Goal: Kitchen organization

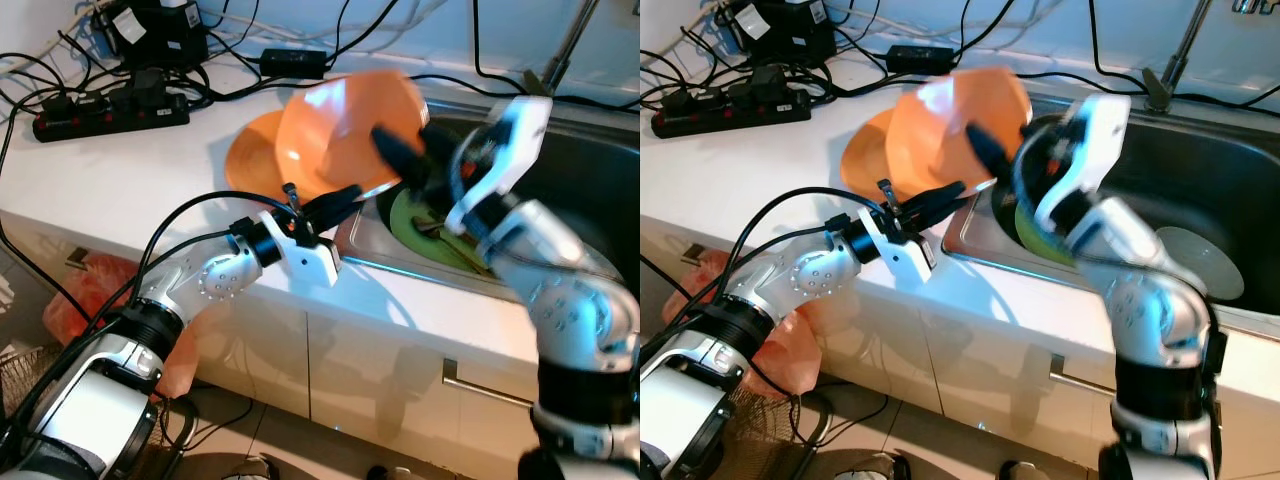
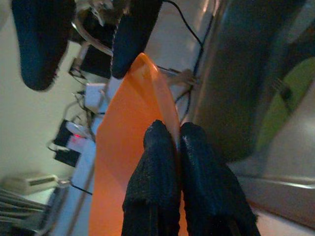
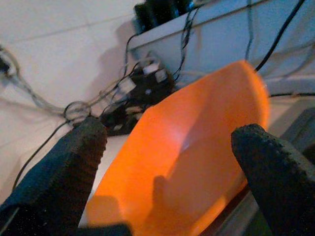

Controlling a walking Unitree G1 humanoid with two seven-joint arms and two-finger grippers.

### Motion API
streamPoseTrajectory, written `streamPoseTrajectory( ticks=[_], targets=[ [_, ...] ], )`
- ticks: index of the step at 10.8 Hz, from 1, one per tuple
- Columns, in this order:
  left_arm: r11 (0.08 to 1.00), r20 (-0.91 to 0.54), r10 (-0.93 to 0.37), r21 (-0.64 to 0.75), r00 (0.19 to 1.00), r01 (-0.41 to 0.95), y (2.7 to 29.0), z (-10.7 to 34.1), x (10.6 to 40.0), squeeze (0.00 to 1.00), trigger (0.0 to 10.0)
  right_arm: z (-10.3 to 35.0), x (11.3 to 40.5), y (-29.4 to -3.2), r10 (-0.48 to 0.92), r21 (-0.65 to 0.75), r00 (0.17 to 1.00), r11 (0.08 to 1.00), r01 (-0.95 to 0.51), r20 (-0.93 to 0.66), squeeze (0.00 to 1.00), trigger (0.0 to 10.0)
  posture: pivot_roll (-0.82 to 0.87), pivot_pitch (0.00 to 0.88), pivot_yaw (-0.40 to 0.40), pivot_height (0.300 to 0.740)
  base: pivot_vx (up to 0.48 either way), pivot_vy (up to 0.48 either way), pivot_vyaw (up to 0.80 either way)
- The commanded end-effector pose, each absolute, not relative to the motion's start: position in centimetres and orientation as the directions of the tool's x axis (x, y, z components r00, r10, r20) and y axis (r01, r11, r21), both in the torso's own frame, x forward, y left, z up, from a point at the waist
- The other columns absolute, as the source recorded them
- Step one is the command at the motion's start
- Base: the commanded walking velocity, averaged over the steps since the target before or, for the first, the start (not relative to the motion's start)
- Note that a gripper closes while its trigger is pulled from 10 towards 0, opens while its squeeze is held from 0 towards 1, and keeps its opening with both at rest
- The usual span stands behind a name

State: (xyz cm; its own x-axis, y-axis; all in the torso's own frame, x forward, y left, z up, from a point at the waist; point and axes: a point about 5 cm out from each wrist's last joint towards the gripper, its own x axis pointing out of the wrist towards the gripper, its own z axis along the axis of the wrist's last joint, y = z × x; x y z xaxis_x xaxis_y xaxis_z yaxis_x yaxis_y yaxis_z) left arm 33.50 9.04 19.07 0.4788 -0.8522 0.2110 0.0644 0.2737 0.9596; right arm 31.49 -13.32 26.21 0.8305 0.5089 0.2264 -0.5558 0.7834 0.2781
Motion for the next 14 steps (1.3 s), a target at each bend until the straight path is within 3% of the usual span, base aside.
streamPoseTrajectory(
  ticks=[1, 8, 11, 13, 14],
  targets=[
    [0.299, 0.259, -0.854, 0.954, 0.452, 0.018, 8.9, 19.8, 33.2, 0.0, 0.0, 26.6, 31.7, -13.5, 0.502, 0.302, 0.835, 0.779, -0.55, 0.224, 0.0, 10.0, 0.02, 0.081, 0.04, 0.74, 0.0, 0.0, 0.0],
    [0.328, 0.307, -0.841, 0.944, 0.446, -0.03, 8.8, 19.5, 32.9, 0.0, 0.0, 29.1, 34.7, -14.6, 0.409, 0.251, 0.881, 0.85, -0.463, 0.24, 0.0, 10.0, 0.02, 0.085, 0.03, 0.74, 0.0, 0.0, 0.0],
    [0.338, 0.322, -0.844, 0.94, 0.43, -0.041, 8.4, 19.7, 32.7, 0.0, 0.0, 29.7, 36.3, -14.4, 0.484, 0.419, 0.862, 0.758, -0.499, 0.15, 0.0, 10.0, 0.02, 0.084, 0.028, 0.74, 0.0, 0.0, 0.0],
    [0.338, 0.324, -0.847, 0.94, 0.421, -0.044, 8.3, 19.7, 32.6, 0.0, 0.0, 30.3, 36.6, -14.2, 0.535, 0.393, 0.838, 0.752, -0.529, 0.105, 0.0, 10.0, 0.02, 0.087, 0.026, 0.74, 0.0, 0.0, 0.0],
    [0.337, 0.324, -0.851, 0.941, 0.414, -0.043, 8.2, 19.5, 32.4, 0.0, 0.0, 30.1, 36.9, -14.4, 0.559, 0.352, 0.829, 0.77, -0.532, 0.029, 0.0, 0.0, 0.01, 0.089, 0.024, 0.74, 0.0, 0.0, 0.0]
  ],
)
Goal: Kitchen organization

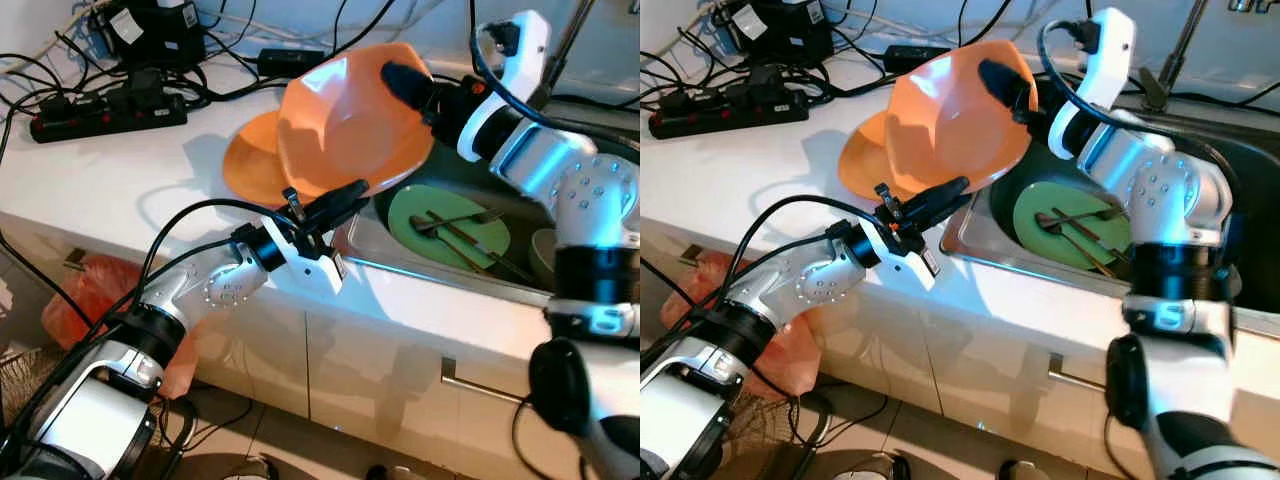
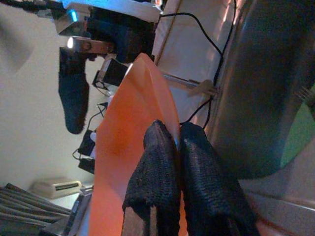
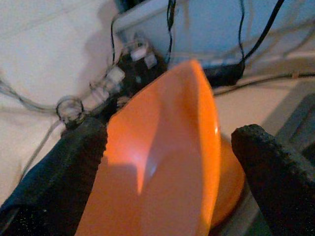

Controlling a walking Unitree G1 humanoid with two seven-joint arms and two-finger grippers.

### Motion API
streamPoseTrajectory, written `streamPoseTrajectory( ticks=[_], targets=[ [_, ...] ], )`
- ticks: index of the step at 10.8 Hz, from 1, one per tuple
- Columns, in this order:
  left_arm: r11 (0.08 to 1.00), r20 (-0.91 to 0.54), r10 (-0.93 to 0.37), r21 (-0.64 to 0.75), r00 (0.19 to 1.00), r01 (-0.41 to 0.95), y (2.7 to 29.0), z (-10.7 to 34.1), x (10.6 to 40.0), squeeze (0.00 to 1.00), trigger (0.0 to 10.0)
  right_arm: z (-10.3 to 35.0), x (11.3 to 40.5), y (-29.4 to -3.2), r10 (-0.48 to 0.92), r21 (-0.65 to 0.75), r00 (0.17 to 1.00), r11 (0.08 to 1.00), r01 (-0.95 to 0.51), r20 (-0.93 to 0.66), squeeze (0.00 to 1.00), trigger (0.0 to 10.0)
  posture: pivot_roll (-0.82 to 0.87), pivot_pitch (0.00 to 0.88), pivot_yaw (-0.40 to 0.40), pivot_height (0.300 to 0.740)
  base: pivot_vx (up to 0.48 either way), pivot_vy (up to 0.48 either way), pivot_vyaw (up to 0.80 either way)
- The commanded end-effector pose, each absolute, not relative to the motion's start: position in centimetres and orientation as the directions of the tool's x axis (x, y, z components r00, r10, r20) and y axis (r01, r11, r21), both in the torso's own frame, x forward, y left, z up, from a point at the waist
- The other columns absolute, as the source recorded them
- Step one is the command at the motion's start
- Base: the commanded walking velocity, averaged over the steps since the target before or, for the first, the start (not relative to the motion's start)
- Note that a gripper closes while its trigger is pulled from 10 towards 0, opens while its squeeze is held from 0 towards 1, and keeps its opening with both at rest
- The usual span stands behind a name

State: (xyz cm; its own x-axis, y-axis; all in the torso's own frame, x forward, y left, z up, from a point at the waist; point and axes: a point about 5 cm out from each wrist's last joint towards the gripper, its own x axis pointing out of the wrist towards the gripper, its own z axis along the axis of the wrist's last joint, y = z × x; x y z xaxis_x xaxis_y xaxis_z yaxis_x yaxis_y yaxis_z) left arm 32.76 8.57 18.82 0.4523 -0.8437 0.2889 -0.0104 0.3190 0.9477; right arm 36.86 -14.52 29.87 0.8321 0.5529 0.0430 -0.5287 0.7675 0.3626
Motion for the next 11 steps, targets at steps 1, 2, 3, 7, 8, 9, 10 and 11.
streamPoseTrajectory(
  ticks=[1, 2, 3, 7, 8, 9, 10, 11],
  targets=[
    [0.336, 0.323, -0.851, 0.941, 0.414, -0.043, 8.2, 19.4, 32.4, 0.0, 0.0, 30.1, 37.0, -14.6, 0.559, 0.342, 0.829, 0.779, -0.526, 0.003, 0.0, 0.0, 0.01, 0.089, 0.024, 0.74, 0.0, 0.0, 0.0],
    [0.334, 0.321, -0.852, 0.942, 0.414, -0.042, 8.2, 19.3, 32.3, 0.0, 0.0, 29.3, 37.2, -15.3, 0.552, 0.31, 0.831, 0.804, -0.508, -0.069, 0.0, 0.0, 0.01, 0.094, 0.021, 0.74, 0.0, 0.0, 0.0],
    [0.334, 0.32, -0.852, 0.942, 0.414, -0.04, 8.2, 19.2, 32.2, 0.0, 0.0, 28.5, 37.2, -15.8, 0.542, 0.287, 0.833, 0.82, -0.496, -0.11, 0.0, 0.0, 0.01, 0.094, 0.021, 0.74, 0.0, 0.0, 0.0],
    [0.343, 0.326, -0.848, 0.939, 0.417, -0.035, 8.4, 19.3, 32.2, 0.0, 0.0, 25.2, 37.0, -18.6, 0.481, 0.242, 0.845, 0.871, -0.429, -0.234, 0.0, 0.0, 0.01, 0.096, 0.025, 0.74, 0.0, 0.0, 0.0],
    [0.344, 0.328, -0.847, 0.938, 0.418, -0.039, 8.5, 19.4, 32.3, 0.0, 0.0, 24.9, 37.0, -18.9, 0.474, 0.24, 0.849, 0.874, -0.422, -0.233, 0.0, 0.0, 0.01, 0.097, 0.025, 0.74, 0.0, 0.0, 0.0],
    [0.34, 0.325, -0.85, 0.94, 0.414, -0.041, 8.5, 19.4, 32.3, 0.0, 0.0, 24.7, 36.9, -19.0, 0.473, 0.246, 0.85, 0.874, -0.419, -0.231, 0.0, 0.0, 0.01, 0.097, 0.025, 0.74, 0.0, 0.0, 0.0],
    [0.334, 0.322, -0.852, 0.941, 0.413, -0.043, 8.6, 19.4, 32.3, 0.0, 0.0, 24.6, 36.8, -19.0, 0.474, 0.253, 0.85, 0.872, -0.418, -0.231, 0.0, 0.0, 0.01, 0.095, 0.027, 0.74, 0.0, 0.0, 0.0],
    [0.323, 0.314, -0.857, 0.945, 0.409, -0.049, 8.7, 19.3, 32.3, 0.0, 0.0, 24.4, 36.6, -19.1, 0.476, 0.265, 0.847, 0.87, -0.415, -0.237, 0.0, 0.0, 0.01, 0.093, 0.028, 0.74, 0.0, 0.0, 0.0]
  ],
)
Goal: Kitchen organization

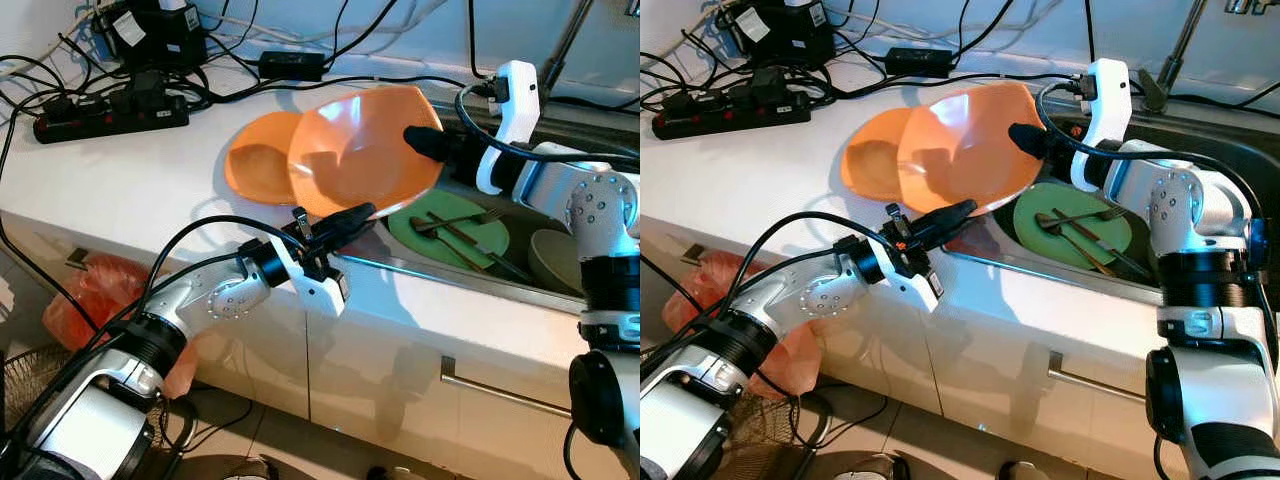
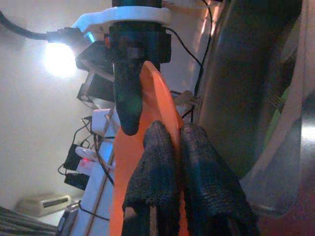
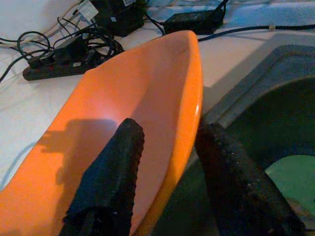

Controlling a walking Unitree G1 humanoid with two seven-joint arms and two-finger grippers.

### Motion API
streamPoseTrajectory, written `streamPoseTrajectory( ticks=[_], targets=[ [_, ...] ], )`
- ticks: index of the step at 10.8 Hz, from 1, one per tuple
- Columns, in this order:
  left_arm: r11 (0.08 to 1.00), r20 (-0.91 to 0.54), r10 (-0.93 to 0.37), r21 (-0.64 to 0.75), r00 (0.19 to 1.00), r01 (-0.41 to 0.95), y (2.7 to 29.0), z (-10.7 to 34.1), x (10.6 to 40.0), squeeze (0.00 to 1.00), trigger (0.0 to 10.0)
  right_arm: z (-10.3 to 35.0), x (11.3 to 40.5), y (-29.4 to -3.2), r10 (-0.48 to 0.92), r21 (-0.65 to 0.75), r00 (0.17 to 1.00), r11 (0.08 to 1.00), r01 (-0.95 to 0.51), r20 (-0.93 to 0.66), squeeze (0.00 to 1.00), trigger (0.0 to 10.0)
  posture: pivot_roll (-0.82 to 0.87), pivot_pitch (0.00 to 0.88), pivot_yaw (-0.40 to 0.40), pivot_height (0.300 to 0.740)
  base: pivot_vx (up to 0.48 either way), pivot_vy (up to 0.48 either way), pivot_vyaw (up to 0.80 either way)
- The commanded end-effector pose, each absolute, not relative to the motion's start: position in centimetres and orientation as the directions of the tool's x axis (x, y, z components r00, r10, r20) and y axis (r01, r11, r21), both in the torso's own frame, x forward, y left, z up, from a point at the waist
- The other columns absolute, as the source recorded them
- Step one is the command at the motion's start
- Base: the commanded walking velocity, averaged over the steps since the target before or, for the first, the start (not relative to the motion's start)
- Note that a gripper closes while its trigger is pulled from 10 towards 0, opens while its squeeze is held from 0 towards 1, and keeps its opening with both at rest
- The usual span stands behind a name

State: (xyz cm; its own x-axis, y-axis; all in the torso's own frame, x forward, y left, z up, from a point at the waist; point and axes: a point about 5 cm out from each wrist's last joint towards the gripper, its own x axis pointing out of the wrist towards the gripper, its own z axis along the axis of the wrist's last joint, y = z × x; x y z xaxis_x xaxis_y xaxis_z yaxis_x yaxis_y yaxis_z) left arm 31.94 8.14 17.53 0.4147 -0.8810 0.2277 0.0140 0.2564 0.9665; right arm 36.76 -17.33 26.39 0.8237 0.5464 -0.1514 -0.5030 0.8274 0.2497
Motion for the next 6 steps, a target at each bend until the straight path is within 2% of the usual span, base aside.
streamPoseTrajectory(
  ticks=[1, 5, 6],
  targets=[
    [0.319, 0.312, -0.859, 0.946, 0.407, -0.052, 8.7, 19.3, 32.3, 0.0, 0.0, 24.3, 36.5, -19.2, 0.483, 0.266, 0.841, 0.867, -0.421, -0.245, 0.0, 0.0, 0.01, 0.093, 0.028, 0.74, 0.0, 0.0, 0.0],
    [0.313, 0.311, -0.865, 0.948, 0.395, -0.06, 8.5, 19.4, 32.1, 0.0, 0.0, 23.2, 36.3, -19.8, 0.504, 0.272, 0.808, 0.859, -0.434, -0.303, 0.0, 0.0, 0.01, 0.096, 0.027, 0.74, 0.0, 0.0, 0.0],
    [0.313, 0.314, -0.865, 0.947, 0.392, -0.068, 8.5, 19.4, 32.1, 0.0, 1.3, 23.0, 36.2, -19.7, 0.512, 0.281, 0.802, 0.854, -0.437, -0.309, 0.0, 0.0, 0.01, 0.097, 0.024, 0.74, 0.0, 0.0, 0.0]
  ],
)
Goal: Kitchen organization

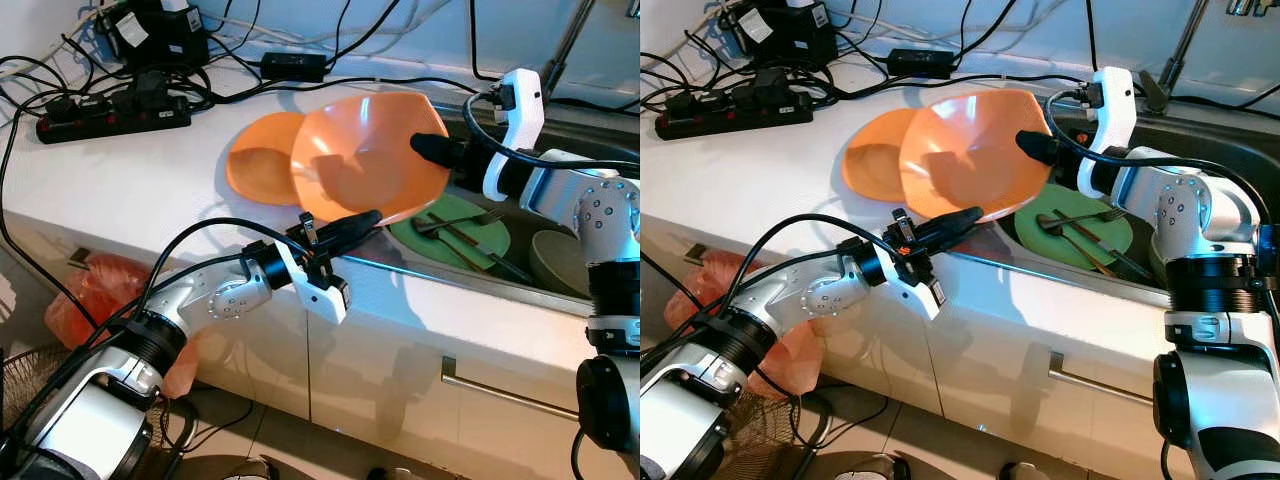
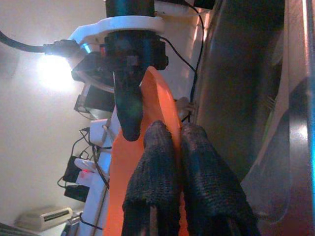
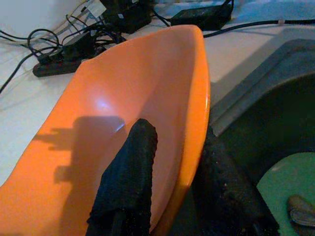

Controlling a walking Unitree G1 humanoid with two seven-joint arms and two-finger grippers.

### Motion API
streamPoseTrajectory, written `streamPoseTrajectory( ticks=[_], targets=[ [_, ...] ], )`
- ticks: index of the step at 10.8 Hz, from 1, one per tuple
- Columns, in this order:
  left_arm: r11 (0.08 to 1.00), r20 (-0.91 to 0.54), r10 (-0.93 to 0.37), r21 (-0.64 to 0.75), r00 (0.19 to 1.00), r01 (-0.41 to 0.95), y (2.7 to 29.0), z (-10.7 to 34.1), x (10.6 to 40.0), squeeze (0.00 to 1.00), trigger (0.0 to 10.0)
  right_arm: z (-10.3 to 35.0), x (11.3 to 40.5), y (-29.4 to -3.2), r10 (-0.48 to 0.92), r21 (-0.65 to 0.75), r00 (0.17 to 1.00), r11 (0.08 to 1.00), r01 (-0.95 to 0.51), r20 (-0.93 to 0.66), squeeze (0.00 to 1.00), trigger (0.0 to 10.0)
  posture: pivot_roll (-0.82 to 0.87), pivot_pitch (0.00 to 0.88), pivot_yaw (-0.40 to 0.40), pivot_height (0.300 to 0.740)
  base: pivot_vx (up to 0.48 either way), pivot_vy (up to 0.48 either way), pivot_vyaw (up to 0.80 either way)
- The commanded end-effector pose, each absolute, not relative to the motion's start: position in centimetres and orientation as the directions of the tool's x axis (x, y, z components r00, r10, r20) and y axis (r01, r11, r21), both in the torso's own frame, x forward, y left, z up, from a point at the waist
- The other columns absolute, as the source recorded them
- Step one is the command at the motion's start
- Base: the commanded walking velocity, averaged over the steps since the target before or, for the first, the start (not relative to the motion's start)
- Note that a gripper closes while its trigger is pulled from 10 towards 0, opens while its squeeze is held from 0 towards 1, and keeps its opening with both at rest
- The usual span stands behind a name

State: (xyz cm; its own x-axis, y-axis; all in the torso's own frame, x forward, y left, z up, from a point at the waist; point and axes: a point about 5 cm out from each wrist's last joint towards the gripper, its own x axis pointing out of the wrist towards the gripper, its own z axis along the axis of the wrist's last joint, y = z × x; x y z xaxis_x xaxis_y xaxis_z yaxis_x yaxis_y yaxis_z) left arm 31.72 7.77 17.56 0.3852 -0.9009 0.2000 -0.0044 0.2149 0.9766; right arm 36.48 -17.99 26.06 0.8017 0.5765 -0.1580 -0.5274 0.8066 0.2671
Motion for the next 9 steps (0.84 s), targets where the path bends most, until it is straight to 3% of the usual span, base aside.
streamPoseTrajectory(
  ticks=[1, 2, 8, 9],
  targets=[
    [0.339, 0.339, -0.854, 0.938, 0.395, -0.072, 8.6, 19.7, 32.2, 0.02, 8.7, 23.0, 36.2, -19.6, 0.517, 0.286, 0.8, 0.851, -0.44, -0.306, 0.0, 0.0, 0.01, 0.098, 0.023, 0.74, 0.0, 0.0, 0.0],
    [0.37, 0.365, -0.844, 0.927, 0.392, -0.066, 8.7, 20.1, 32.2, 1.0, 10.0, 22.9, 36.3, -19.5, 0.52, 0.29, 0.798, 0.848, -0.443, -0.303, 0.0, 0.0, 0.01, 0.098, 0.023, 0.74, 0.0, 0.0, 0.0],
    [0.426, 0.414, -0.817, 0.902, 0.401, -0.064, 8.9, 20.5, 32.2, 1.0, 10.0, 22.3, 36.4, -19.3, 0.486, 0.362, 0.834, 0.85, -0.382, -0.262, 0.0, 0.0, 0.01, 0.102, 0.019, 0.74, 0.0, 0.0, 0.0],
    [0.479, 0.453, -0.78, 0.876, 0.432, -0.054, 9.2, 21.0, 32.5, 1.0, 10.0, 22.2, 36.5, -19.2, 0.469, 0.397, 0.85, 0.846, -0.356, -0.239, 0.0, 0.0, 0.01, 0.103, 0.019, 0.74, 0.0, 0.0, 0.0]
  ],
)
